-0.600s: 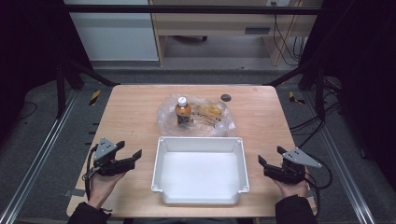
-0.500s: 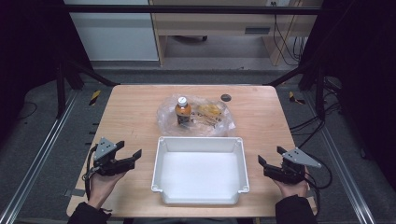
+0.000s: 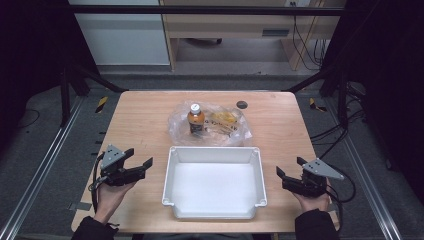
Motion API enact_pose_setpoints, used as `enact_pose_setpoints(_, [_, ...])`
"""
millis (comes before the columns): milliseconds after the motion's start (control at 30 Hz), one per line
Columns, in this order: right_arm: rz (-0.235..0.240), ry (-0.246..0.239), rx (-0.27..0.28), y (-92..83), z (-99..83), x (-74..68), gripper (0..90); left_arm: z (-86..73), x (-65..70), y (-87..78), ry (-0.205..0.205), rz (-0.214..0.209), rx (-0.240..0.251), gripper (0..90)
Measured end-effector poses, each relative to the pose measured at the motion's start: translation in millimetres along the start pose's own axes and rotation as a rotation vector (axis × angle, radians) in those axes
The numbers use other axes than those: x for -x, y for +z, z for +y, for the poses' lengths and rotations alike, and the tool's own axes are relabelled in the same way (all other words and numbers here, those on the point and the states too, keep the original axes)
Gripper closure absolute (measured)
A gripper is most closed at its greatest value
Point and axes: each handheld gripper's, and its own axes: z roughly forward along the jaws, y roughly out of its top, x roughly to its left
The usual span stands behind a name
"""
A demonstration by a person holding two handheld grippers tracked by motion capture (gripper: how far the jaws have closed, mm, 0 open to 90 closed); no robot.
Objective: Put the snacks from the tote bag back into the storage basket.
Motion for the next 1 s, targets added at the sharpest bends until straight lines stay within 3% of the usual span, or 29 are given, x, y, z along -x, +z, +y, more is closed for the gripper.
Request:
enact_pose_setpoints(467, [-0.012,0.002,-0.006,-0.3,-0.1,0.0,18.1,12.6,4.7,2.2,0.03,0.001,0.016,20.2])
enact_pose_setpoints(1000, [-0.016,0.009,-0.006,-0.3,0.5,0.9,17.2,25.1,8.6,12.9,0.035,-0.009,0.021,20.2])
